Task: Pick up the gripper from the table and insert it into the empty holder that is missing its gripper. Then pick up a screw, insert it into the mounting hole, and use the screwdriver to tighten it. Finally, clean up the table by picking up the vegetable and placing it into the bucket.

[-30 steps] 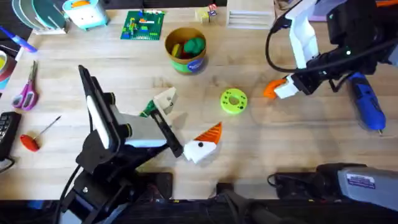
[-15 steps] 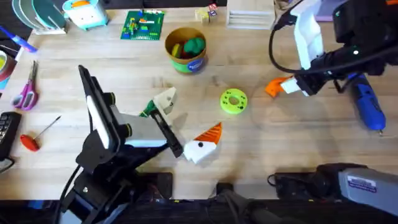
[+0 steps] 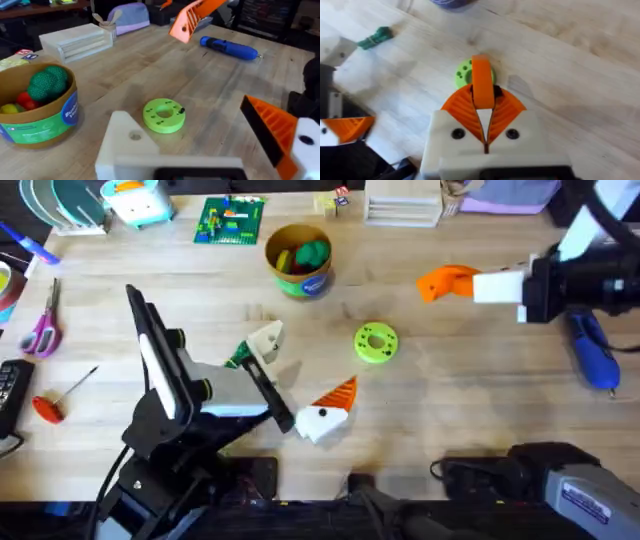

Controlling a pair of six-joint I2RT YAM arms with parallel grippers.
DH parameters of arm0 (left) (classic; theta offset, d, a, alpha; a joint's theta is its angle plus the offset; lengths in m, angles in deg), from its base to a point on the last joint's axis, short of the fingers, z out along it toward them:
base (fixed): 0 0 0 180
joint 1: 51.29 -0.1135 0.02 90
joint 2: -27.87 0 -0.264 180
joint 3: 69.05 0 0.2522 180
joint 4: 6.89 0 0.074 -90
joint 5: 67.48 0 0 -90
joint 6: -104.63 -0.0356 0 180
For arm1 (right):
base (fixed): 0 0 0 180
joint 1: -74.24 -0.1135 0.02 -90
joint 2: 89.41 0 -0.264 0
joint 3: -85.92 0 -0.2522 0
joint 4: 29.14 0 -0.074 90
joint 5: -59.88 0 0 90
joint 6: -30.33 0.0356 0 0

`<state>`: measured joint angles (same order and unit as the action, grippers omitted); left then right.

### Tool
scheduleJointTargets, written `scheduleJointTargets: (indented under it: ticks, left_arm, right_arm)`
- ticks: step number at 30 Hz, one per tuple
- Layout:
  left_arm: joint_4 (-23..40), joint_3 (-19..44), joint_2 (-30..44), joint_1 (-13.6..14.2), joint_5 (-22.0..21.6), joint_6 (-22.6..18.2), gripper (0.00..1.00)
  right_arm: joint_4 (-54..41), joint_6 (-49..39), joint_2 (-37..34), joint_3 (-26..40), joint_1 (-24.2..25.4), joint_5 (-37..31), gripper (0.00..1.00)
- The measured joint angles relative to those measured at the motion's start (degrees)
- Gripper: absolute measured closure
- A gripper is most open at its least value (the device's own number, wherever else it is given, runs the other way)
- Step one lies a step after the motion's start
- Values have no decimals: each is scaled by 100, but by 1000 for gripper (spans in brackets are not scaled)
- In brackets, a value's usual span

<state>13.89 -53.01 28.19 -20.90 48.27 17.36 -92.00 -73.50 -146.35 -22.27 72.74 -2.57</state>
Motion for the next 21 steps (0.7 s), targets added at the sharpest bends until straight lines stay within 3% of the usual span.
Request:
scheduleJointTargets:
  ticks: [5,11,16,21]
  left_arm:
    - [-1,0,0,0,0,0,8]
    - [-1,0,0,0,0,0,8]
    - [-1,0,0,0,0,0,8]
    - [-1,0,0,0,0,0,9]
  right_arm:
    - [807,549,334,-976,0,1214,992]
    - [2696,2255,-23,-2147,-15,2430,992]
    - [3720,3428,-692,-2286,-246,3184,992]
    - [4915,4400,-1412,-2286,-969,3629,992]
